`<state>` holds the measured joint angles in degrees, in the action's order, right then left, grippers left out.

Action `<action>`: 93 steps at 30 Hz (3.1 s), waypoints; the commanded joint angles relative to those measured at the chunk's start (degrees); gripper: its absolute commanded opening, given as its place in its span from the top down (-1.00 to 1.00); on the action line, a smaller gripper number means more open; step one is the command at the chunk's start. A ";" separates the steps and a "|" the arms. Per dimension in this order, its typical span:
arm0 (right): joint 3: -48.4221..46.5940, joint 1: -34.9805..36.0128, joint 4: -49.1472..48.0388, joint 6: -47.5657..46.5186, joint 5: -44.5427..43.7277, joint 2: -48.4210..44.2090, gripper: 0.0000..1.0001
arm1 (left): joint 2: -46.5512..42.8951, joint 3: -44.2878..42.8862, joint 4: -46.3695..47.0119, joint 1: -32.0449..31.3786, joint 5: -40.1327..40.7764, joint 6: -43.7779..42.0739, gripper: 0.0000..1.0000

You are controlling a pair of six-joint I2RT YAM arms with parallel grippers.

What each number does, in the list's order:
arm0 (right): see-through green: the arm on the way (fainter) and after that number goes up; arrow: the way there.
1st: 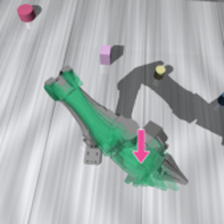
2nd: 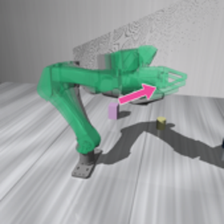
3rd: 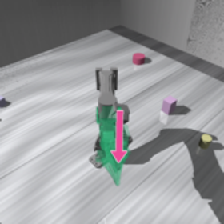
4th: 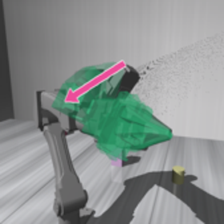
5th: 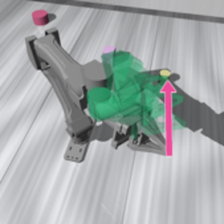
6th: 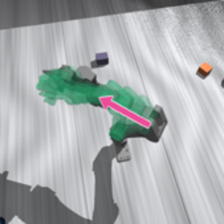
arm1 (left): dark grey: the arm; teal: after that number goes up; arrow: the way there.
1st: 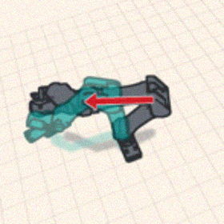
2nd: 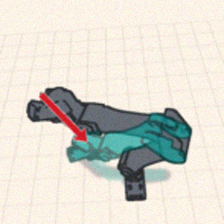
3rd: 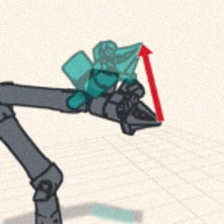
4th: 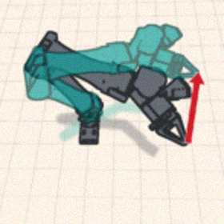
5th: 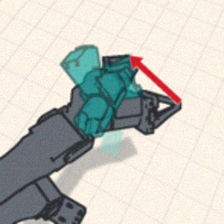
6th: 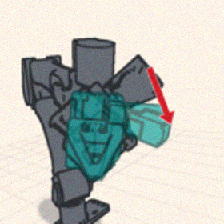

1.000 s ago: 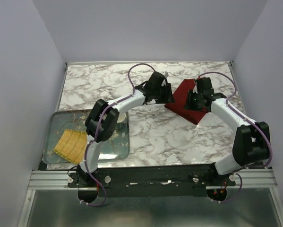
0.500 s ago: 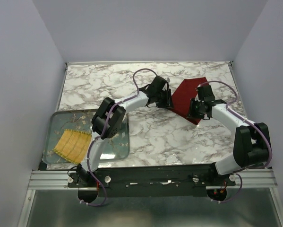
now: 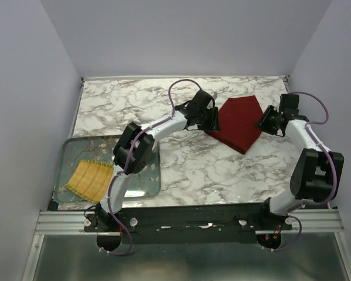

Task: Fold the napkin, place the utensils inside, and roll it up
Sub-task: Fold the napkin, then roll the napkin with the utensil

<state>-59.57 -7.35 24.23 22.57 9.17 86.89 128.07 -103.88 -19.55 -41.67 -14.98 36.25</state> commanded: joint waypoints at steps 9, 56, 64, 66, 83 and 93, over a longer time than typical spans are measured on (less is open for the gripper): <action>-12.48 -7.15 -2.52 -0.68 4.02 16.11 0.64 | 2.18 -6.16 3.29 -4.38 -6.90 4.54 0.17; -8.03 27.63 7.86 -25.45 -25.43 0.84 -0.05 | -27.95 28.96 15.06 5.98 -0.84 11.38 0.07; -6.18 32.05 14.53 -31.44 -22.18 -1.20 -0.05 | -37.89 36.63 16.03 9.24 -4.35 13.49 0.03; -4.86 33.45 14.97 -33.19 -22.09 -0.76 -0.05 | -39.64 38.04 16.82 9.85 -5.05 13.76 0.04; -3.18 37.24 11.63 -36.98 -30.61 8.47 -0.04 | -42.46 39.89 17.79 10.91 -6.73 13.14 0.03; -5.55 38.91 11.36 -36.28 -33.51 8.03 -0.10 | -42.29 40.33 18.23 10.91 -7.08 12.79 0.03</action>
<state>-62.43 30.28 36.03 -13.89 -21.65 95.96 87.24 -64.05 -2.61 -31.07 -20.43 49.39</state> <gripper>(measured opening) 0.530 0.483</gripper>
